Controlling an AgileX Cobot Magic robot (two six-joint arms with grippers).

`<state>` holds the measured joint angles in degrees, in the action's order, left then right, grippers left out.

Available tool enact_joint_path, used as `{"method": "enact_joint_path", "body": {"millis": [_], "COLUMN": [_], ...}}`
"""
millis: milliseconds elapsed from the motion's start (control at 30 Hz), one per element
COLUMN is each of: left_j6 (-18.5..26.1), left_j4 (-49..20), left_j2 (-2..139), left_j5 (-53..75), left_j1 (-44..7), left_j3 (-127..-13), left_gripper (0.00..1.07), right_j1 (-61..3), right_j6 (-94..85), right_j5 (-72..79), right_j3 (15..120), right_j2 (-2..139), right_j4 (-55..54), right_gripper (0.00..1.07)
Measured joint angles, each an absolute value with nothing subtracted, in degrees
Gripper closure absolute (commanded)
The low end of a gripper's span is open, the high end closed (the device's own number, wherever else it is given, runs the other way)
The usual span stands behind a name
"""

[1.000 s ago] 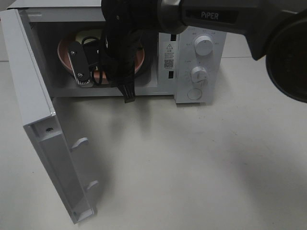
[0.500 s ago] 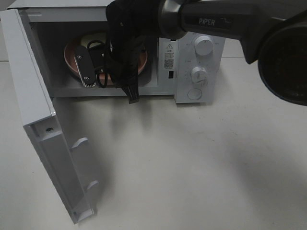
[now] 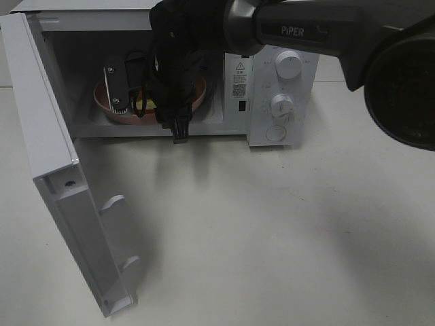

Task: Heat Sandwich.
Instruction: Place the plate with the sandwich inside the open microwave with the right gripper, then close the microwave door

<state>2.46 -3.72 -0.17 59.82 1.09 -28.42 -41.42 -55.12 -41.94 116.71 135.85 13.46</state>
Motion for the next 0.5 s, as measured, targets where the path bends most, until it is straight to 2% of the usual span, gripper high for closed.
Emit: {"method": "enact_joint_path", "body": {"millis": [133,500], "left_j6": [2.46,2.46], "left_j4": [-3.72,-3.72], "left_j2": [-0.17,-0.17], "left_j5": [59.82,59.82], "left_j1": [1.09,1.09], "left_j3": [-28.42,-28.42], "left_gripper": [0.07,0.07], "right_j1": [-41.42,-41.42], "right_j6": [-53.00,-52.37], "right_j5": [-41.94,-38.67], "right_j3": [116.71,112.36], "right_j2": [135.85,132.53], "right_j4": [13.46,13.18], "right_gripper": [0.26,0.28]}}
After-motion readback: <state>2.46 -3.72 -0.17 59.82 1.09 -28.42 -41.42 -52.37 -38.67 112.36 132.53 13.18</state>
